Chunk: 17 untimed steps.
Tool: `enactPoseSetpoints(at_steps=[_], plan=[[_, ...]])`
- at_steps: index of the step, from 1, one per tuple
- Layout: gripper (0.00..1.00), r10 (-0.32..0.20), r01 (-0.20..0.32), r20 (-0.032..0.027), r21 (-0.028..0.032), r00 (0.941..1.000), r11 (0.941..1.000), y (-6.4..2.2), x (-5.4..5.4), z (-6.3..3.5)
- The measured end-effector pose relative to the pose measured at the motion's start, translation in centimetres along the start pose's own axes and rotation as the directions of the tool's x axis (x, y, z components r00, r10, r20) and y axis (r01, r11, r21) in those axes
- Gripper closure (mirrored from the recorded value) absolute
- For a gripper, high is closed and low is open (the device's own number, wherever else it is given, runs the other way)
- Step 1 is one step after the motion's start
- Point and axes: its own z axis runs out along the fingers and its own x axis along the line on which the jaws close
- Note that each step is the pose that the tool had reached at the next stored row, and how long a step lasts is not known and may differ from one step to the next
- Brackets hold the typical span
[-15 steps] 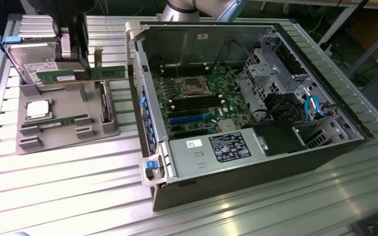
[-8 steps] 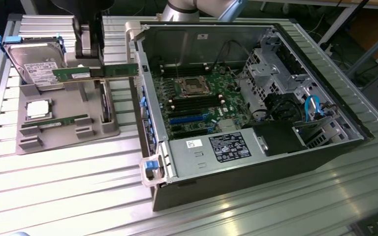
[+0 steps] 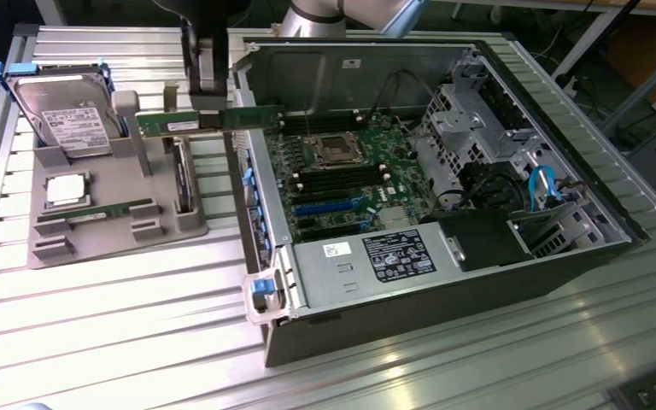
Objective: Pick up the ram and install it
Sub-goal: 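Pick up the ram and move it above insertion slot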
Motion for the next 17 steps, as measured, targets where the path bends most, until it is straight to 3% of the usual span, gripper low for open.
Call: enactPoseSetpoints(at_steps=[10,13,17], plan=[[0.86,-0.003,0.003,0.0000,0.0000,1.0000,1.0000,-3.64,-0.2,-0.41],[0.86,-0.003,0.003,-0.0001,0.0000,1.0000,1.0000,-5.54,-0.3,-0.61],[0.86,-0.003,0.003,0.0000,0.0000,1.0000,1.0000,-7.16,-0.4,-0.76]])
